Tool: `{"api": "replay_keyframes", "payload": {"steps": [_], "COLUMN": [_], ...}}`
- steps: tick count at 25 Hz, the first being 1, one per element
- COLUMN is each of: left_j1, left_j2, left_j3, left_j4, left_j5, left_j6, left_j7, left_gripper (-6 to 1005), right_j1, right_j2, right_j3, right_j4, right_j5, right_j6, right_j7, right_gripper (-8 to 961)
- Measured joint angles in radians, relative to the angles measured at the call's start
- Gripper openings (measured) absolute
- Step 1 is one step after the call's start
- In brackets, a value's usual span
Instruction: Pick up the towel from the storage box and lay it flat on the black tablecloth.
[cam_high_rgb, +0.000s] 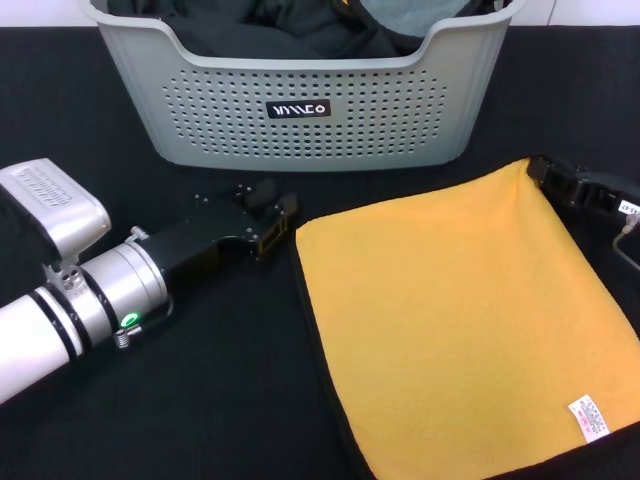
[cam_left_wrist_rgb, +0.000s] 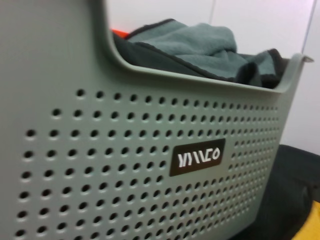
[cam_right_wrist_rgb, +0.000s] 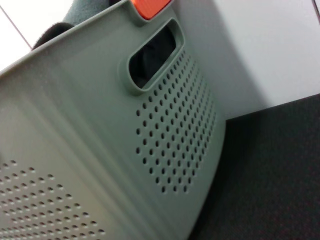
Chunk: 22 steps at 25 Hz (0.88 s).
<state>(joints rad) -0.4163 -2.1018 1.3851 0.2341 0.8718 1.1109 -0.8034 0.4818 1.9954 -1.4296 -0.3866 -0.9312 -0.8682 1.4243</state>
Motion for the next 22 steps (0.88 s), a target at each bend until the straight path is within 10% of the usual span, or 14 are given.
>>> {"api": "replay_keyframes", "payload": {"steps": [15,22], "left_j1": [0.022,0.024], "left_j2": [0.002,0.002], "left_j3": [0.0,0.0], "left_j4": [0.001,0.001], "left_j5": [-0.022,-0.022], "left_j6": [0.011,0.025], "left_j7": [-0.002,-0.002], "left_gripper": [635,823], "right_j1": [-0.096,-0.102], "right_j2": [-0.028,-0.039], "right_j3": [0.021,0.023], "right_j4": [-0.098,-0.102], "right_j5": [-0.007,-0.047], "right_j6": [-0.084,-0.145], "right_j7": [0.003,0.017], "right_gripper": [713,815]}}
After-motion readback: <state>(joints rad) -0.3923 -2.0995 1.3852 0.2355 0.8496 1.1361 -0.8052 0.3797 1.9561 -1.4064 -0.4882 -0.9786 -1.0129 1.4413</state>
